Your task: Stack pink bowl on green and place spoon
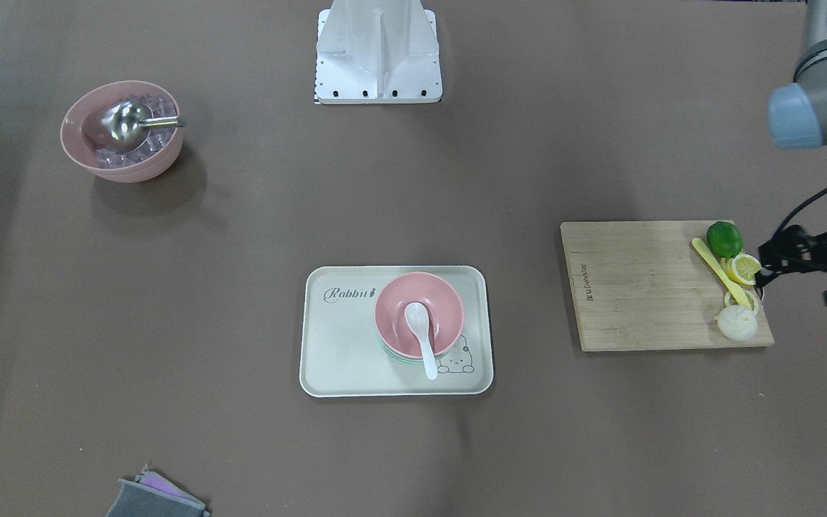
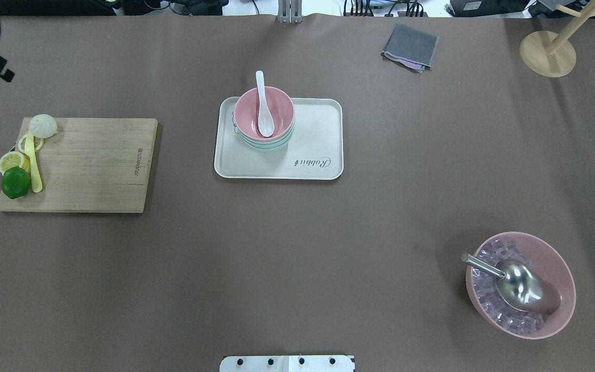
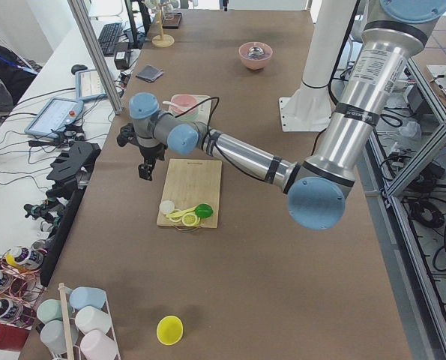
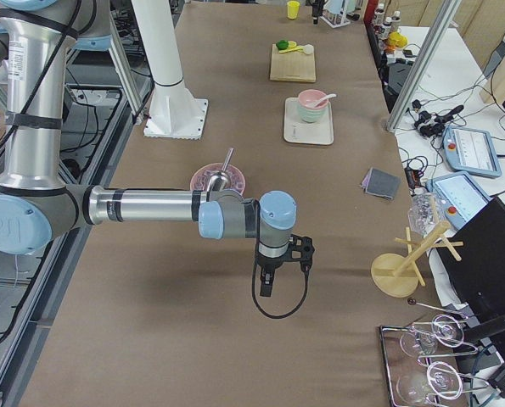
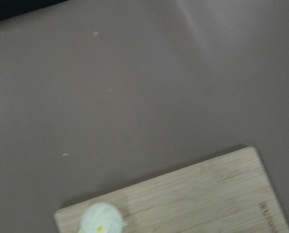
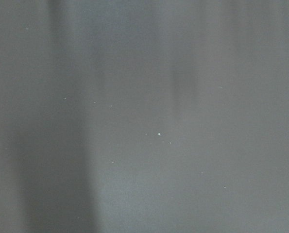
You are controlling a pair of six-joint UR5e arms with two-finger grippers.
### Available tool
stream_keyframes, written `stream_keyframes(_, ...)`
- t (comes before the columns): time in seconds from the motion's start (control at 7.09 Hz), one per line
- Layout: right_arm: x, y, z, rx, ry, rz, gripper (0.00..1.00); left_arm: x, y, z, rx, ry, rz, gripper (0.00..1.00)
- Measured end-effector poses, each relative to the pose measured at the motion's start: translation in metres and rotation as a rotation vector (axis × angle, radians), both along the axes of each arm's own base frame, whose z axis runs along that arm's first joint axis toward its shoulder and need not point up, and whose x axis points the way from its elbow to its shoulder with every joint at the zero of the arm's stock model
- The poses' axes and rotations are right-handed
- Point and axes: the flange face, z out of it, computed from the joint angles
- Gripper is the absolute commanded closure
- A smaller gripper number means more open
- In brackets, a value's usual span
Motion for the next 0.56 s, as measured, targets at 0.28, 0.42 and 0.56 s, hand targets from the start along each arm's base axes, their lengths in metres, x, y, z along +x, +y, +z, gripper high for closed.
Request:
stream_keyframes(0.28, 0.007, 0.002, 0.000, -0.011, -0.004, 0.018, 0.00, -0.049, 0.035, 0.092, -0.138, -0.023, -0.046, 0.01)
stream_keyframes(0.42, 0.008, 0.002, 0.000, -0.011, -0.005, 0.019, 0.00, -0.067, 0.055, 0.124, -0.195, -0.031, -0.070, 0.01)
stream_keyframes(0.56, 0.008, 0.002, -0.001, -0.009, -0.005, 0.020, 0.00, -0.081, 0.073, 0.144, -0.220, -0.047, -0.090, 0.01)
